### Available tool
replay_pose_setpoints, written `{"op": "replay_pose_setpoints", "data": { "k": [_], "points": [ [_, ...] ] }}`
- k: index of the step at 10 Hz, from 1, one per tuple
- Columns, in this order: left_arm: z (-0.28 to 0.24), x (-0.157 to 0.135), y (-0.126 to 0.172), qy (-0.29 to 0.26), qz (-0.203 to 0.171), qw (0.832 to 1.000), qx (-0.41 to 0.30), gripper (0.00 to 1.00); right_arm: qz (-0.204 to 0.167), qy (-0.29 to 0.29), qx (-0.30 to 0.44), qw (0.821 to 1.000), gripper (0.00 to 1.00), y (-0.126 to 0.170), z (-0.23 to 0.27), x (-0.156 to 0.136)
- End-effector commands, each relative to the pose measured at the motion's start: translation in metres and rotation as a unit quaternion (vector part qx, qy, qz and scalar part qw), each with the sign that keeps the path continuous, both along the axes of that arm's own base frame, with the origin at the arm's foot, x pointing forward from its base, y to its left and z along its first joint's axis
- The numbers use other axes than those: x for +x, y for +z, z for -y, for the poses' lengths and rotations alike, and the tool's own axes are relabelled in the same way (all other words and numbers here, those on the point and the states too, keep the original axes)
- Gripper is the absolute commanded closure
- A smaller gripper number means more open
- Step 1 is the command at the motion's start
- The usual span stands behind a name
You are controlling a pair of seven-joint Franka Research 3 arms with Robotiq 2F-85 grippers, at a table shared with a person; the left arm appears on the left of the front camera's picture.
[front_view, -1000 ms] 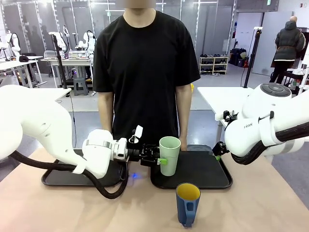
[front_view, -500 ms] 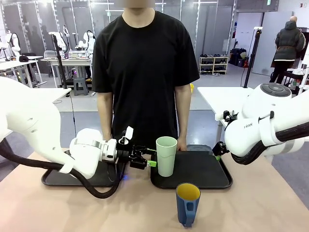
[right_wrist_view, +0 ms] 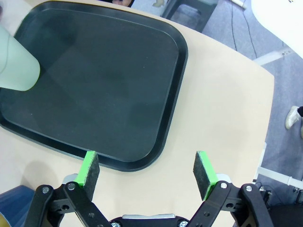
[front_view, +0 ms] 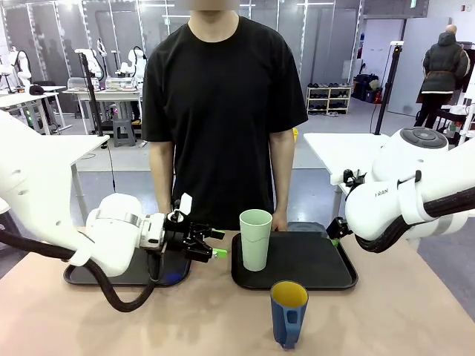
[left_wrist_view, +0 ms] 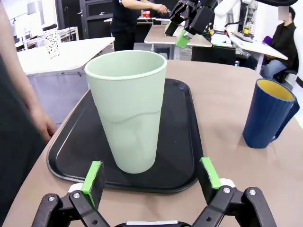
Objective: Sort and store the cups by type.
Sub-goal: Place the picked Reusable plastic cup into the Flat Tray indicated by the person.
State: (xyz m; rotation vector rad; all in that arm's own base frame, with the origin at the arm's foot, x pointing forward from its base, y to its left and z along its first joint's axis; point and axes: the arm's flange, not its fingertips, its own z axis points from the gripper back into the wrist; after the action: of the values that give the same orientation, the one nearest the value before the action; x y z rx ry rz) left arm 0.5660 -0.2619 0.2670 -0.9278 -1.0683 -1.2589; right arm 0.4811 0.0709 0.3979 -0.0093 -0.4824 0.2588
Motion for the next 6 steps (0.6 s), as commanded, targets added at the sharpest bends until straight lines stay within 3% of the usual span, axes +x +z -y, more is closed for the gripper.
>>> {"op": "replay_pose_setpoints", "data": {
  "k": [1, 2, 3, 6],
  "points": [
    [-0.005, -0.013, 0.009, 0.021, 0.024, 0.999, -0.002, 0.00, 0.001, 0.001, -0.002, 1.000, 0.00, -0.001, 0.000, -0.001],
    [-0.008, -0.014, 0.012, 0.019, 0.031, 0.999, -0.007, 0.00, 0.001, 0.001, -0.002, 1.000, 0.00, -0.001, 0.000, -0.001],
    [-0.004, -0.004, 0.007, 0.004, 0.005, 1.000, 0.002, 0.00, 0.001, 0.001, -0.002, 1.000, 0.00, -0.001, 0.000, -0.001],
    [-0.004, -0.004, 0.007, 0.004, 0.005, 1.000, 0.002, 0.00, 0.001, 0.001, -0.002, 1.000, 0.00, -0.001, 0.000, -0.001]
  ]
}}
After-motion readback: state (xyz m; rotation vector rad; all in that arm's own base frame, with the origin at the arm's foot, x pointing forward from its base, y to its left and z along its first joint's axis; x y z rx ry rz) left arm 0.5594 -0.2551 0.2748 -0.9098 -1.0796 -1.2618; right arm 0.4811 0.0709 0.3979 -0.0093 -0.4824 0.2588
